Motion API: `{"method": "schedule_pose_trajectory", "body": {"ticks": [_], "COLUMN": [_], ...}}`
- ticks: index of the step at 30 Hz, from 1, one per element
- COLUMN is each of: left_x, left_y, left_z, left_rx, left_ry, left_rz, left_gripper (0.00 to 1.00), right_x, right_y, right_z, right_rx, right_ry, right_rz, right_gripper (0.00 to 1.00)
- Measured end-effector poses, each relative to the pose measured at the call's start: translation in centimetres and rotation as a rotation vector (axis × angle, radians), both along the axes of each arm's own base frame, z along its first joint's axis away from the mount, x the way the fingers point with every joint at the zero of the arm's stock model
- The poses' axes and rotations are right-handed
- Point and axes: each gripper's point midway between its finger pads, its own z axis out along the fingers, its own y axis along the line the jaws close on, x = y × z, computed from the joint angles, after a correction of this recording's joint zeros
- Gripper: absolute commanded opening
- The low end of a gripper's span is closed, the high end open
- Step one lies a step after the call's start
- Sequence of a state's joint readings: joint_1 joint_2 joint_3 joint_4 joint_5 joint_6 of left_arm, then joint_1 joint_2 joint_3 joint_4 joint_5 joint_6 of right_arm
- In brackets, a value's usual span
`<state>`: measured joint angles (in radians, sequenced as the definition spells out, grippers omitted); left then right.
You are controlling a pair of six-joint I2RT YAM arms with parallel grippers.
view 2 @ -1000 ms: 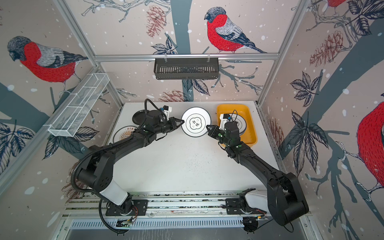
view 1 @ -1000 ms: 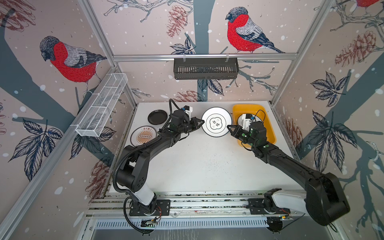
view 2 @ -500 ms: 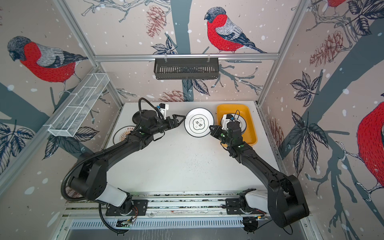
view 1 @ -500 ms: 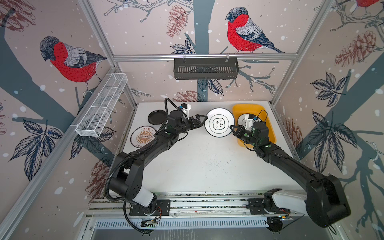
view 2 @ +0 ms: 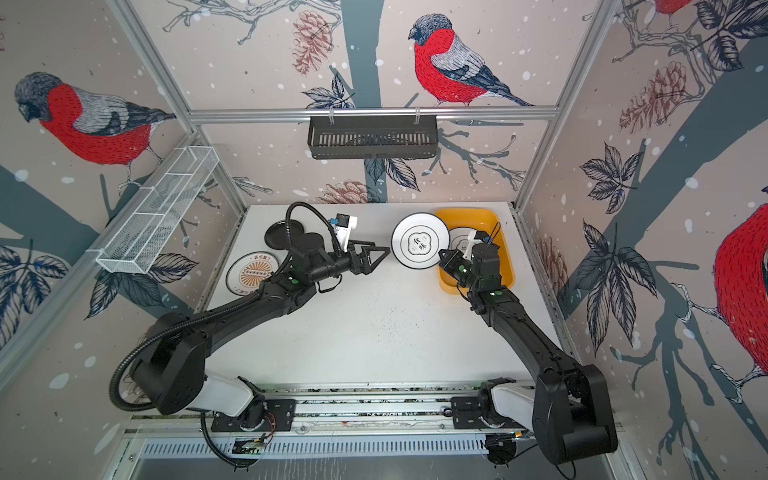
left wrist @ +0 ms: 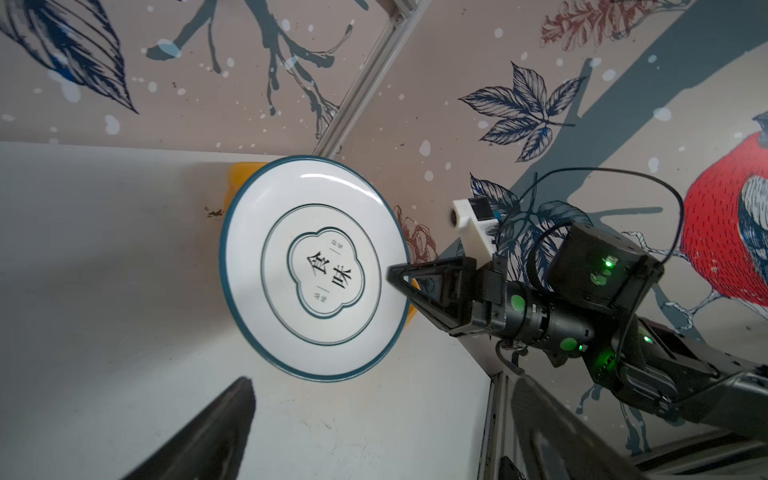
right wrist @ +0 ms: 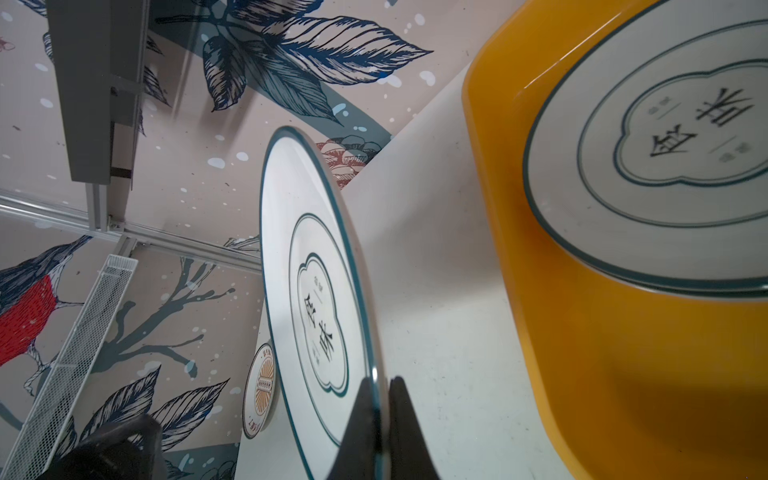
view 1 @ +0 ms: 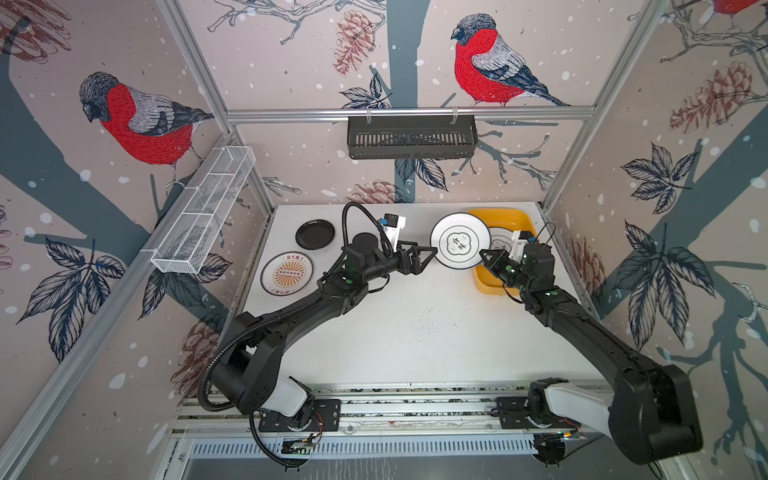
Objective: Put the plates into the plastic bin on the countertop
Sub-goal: 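Open the left gripper to release the plate to the right gripper, then carry the white plate into the bin with the right gripper while the left withdraws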
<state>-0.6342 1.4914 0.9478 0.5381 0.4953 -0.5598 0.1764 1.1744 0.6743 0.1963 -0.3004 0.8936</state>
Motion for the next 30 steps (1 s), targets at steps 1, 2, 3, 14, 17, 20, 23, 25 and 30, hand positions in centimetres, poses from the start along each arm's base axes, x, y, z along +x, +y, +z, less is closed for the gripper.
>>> {"method": "schedule_pose_trajectory", "body": {"ticks": [1,2,3,14,17,20,23,25,30], "left_x": [-0.4,-0.7,-1.1,-2.7,-3.0,-3.4,-3.5,-3.3,-2.5], "left_y": [-0.7,-1.4,-2.2,-6.7,-7.5,-8.1,-8.4,-8.6,-9.0], "left_z": [-0.1,-0.2,-0.6,-3.1,-4.1,-4.5,-4.6,-4.6,-5.3], "left_rx": [0.006,0.011,0.021,0.077,0.091,0.097,0.105,0.113,0.149], "left_ry": [-0.015,-0.021,-0.030,-0.045,-0.029,-0.024,-0.038,-0.050,-0.068], "left_rz": [-0.017,-0.034,-0.054,-0.136,-0.153,-0.165,-0.171,-0.165,-0.140], "left_gripper": [0.97,0.96,0.97,0.97,0.96,0.97,0.96,0.96,0.96], "right_x": [0.0,0.0,0.0,0.0,0.0,0.0,0.1,0.3,1.1], "right_y": [-0.4,-0.8,-1.2,-9.0,-11.0,-12.7,-14.0,-14.5,-15.0], "right_z": [-0.1,-0.2,-0.4,-3.3,-3.8,-4.1,-4.7,-4.9,-5.8], "right_rx": [-0.002,-0.002,-0.001,0.033,0.038,0.041,0.046,0.045,0.045], "right_ry": [0.005,0.011,0.019,0.130,0.143,0.149,0.170,0.178,0.201], "right_rz": [-0.011,-0.021,-0.033,-0.267,-0.322,-0.366,-0.396,-0.406,-0.402], "right_gripper": [0.02,0.02,0.02,0.02,0.02,0.02,0.02,0.02,0.02]}}
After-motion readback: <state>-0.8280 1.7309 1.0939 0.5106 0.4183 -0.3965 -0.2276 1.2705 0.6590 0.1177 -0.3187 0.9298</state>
